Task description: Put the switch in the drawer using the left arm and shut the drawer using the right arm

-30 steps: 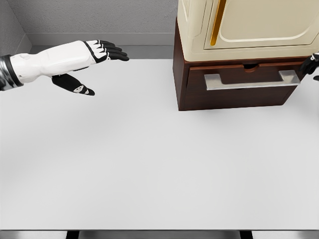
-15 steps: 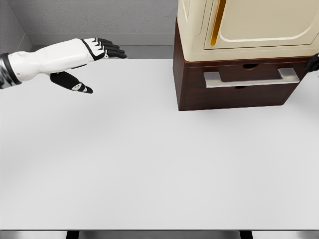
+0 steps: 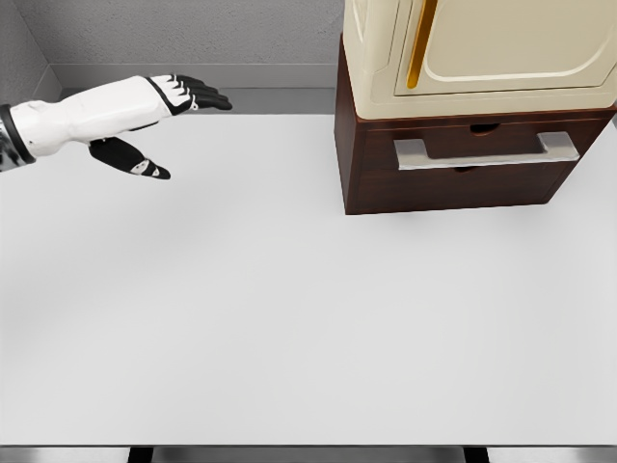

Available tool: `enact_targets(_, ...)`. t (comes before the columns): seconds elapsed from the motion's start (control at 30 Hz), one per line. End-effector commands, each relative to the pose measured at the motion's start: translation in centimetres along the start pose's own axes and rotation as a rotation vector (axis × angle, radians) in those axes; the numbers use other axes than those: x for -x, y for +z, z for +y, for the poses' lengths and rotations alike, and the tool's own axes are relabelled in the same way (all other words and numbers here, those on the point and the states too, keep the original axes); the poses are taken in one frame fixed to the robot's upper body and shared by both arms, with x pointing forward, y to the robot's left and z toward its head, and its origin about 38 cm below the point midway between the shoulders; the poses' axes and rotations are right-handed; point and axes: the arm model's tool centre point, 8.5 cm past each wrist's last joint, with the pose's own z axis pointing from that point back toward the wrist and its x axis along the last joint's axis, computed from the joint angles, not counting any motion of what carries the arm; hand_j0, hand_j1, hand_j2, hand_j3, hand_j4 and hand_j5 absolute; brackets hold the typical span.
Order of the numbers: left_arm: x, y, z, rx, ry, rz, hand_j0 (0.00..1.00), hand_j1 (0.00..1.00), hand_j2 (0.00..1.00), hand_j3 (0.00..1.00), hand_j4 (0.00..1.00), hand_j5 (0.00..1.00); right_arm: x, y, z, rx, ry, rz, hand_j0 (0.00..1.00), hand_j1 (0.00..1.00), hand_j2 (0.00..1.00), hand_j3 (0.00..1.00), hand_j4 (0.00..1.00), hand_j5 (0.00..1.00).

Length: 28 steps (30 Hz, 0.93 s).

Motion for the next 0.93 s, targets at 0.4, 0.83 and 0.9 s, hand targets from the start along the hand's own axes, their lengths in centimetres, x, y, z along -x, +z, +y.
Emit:
enact_targets(0.4, 1.3, 0.5, -2.0, 0.038, 0.047, 0.042, 1.0, 1.0, 1.0, 1.0, 1.0, 1.0, -14.2, -1.2, 1.0, -0.184, 0.316, -0.359, 1.0, 1.0, 1.0, 1.0, 1.0, 1.0)
enact_targets(0.83, 1.9, 0.9, -2.1, 0.039, 0.05, 0.063, 1.0, 1.0, 1.0, 1.0, 1.0, 1.0, -19.9, -3.7, 4.2, -0.238, 0.4, -0.534, 1.0, 1.0, 1.0, 1.0, 1.0, 1.0)
enact_targets(0.9, 1.9, 0.8, -2.1, 0.04, 0.05, 0.061, 1.0, 1.0, 1.0, 1.0, 1.0, 1.0, -20.0, -3.7, 4.1, -0.235, 0.401, -0.533, 1.0, 1.0, 1.0, 1.0, 1.0, 1.0)
